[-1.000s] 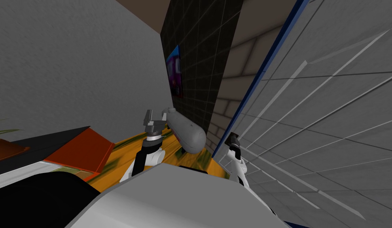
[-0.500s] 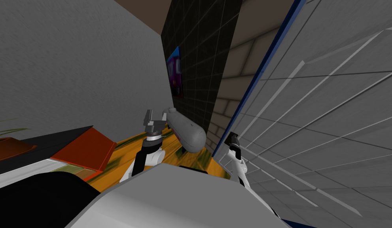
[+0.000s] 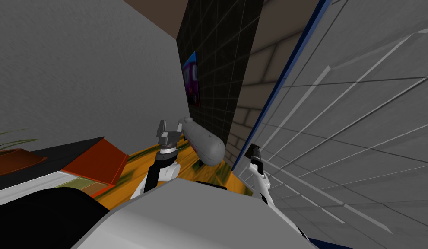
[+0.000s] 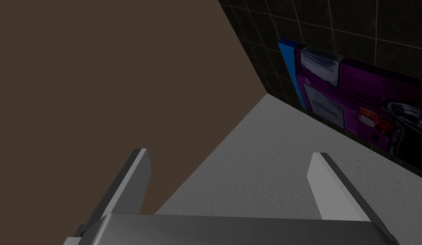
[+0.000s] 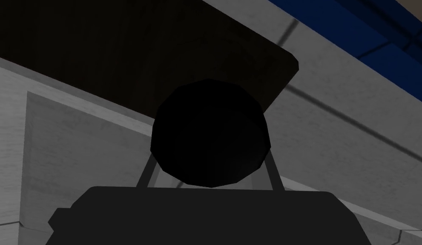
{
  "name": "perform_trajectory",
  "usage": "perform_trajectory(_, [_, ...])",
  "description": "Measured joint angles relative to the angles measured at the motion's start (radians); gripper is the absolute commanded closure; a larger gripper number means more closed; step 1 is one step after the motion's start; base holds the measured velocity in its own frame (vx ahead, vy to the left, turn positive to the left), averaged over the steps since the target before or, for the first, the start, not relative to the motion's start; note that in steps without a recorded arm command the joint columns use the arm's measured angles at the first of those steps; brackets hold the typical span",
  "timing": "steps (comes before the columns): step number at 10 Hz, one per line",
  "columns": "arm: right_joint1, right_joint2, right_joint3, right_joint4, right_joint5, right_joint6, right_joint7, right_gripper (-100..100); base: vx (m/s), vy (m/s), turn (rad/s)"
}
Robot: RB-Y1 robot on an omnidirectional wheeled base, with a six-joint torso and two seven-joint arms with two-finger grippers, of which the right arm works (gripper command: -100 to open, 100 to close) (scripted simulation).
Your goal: Pull the door open
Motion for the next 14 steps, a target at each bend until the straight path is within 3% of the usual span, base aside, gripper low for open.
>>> perform_trajectory(3, [0.012,-0.008,0.027,-0.007,-0.041,0.000,-0.079,100,-0.031,-0.003,0.012])
perform_trajectory(7, [0.005,-0.025,0.049,0.016,-0.083,-0.004,-0.164,100,-0.024,-0.002,0.012])
perform_trajectory(9, [0.023,-0.027,0.071,0.000,-0.115,-0.007,-0.219,100,-0.034,-0.005,0.018])
perform_trajectory(14, [0.022,-0.043,0.100,0.013,-0.169,-0.003,-0.329,100,-0.025,-0.003,0.015])
